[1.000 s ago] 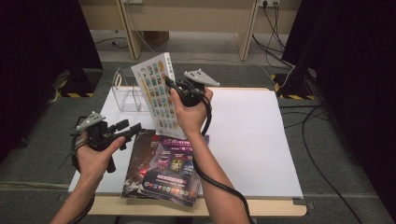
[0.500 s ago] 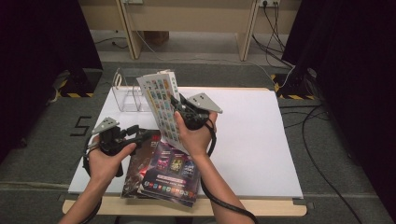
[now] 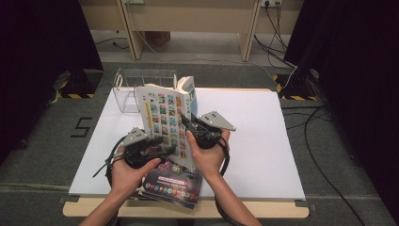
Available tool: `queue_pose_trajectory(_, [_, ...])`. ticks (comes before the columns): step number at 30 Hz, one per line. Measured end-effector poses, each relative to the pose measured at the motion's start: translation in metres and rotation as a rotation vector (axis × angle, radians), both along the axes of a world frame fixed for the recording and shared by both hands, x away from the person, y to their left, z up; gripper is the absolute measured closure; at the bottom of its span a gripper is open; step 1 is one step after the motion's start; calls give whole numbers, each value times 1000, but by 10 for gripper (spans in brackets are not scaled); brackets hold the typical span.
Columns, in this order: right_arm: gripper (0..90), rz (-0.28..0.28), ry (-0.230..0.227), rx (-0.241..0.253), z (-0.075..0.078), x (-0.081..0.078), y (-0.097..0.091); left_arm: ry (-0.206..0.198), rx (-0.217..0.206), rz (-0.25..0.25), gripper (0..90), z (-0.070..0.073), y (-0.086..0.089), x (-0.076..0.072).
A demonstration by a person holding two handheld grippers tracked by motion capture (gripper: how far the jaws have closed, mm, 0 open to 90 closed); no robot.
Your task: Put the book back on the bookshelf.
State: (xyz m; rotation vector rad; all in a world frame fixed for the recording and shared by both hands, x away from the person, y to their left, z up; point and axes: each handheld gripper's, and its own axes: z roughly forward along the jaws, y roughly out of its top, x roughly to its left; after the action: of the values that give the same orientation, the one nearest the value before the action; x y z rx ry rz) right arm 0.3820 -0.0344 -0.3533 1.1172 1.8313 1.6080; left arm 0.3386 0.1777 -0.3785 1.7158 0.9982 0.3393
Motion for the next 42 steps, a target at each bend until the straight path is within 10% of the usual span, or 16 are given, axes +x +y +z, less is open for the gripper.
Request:
queue_pose_trajectory(16, [736,0,59,-36,6,-5,-1,-171,132,84,315,-1,-55,-8])
queue_pose_trajectory(42, [735,-6,77,-49,8,-3,-1,-173,208,233,248,-22,-82,13])
